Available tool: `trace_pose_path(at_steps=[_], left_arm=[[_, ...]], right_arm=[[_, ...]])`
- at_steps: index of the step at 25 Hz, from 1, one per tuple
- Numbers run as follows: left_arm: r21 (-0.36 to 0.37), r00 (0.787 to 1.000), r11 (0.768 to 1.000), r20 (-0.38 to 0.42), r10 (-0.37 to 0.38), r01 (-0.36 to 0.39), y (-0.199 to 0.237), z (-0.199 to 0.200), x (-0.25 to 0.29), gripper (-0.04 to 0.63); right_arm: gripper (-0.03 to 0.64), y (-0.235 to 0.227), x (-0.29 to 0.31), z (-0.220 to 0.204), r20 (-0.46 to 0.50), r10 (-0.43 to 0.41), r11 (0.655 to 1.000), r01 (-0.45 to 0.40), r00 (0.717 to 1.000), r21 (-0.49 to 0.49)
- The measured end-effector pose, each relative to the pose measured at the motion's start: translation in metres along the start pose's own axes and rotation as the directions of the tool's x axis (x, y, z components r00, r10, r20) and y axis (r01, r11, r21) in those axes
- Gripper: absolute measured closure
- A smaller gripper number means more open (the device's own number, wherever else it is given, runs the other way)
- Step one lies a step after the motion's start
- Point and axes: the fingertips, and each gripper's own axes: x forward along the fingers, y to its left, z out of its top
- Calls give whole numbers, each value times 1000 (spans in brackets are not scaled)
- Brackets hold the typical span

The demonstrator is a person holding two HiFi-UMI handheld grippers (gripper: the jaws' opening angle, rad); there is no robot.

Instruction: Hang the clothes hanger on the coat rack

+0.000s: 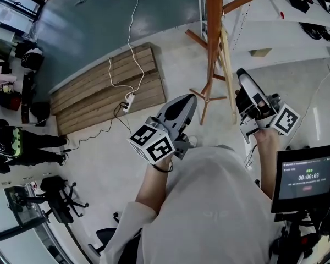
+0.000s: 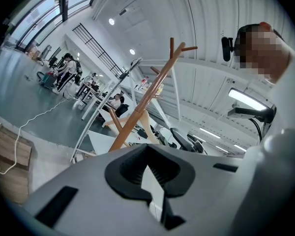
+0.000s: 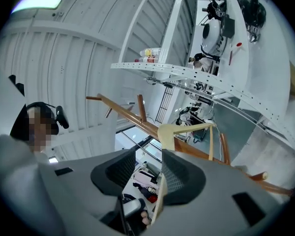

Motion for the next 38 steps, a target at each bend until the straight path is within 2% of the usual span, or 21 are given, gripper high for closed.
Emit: trace_pose_path(at_steps=[8, 12, 16, 20, 22, 26, 29, 32, 38], left_arm=[[9, 999, 999, -12, -41, 42, -10, -3, 15, 594], [17, 994, 995, -33, -103, 103, -24, 0, 25, 594], [37, 975, 978, -87, -203, 207, -47, -6, 47, 594], [32, 940, 950, -160, -301, 310, -69, -33, 90, 594], [21, 906, 924, -206, -369, 381, -87, -45, 103, 594], [-10, 821, 859, -289, -492, 512, -154, -66, 97, 594], [-39, 760, 818, -347, -550, 574, -194, -89, 95, 594], [-80, 678, 764, -410, -610, 640, -226, -113, 101, 594], [-155, 550, 689, -492, -676, 708, -278, -163, 89, 594]], right_arm=[[466, 5, -23, 19, 79, 4, 1000, -4, 997, -10], [466, 14, -40, 27, 125, -23, 998, 30, 992, -51], [467, 18, -70, 39, 202, -73, 991, 93, 977, -91], [468, 10, -122, 61, 292, -121, 977, 165, 949, -132], [468, 19, -151, 64, 357, -152, 964, 219, 922, -153], [468, 76, -215, 58, 471, -216, 924, 335, 855, -184], [468, 106, -259, 53, 542, -245, 901, 396, 804, -180], [468, 124, -299, 47, 617, -279, 869, 467, 735, -163], [469, 150, -358, 8, 667, -386, 794, 598, 637, -112]])
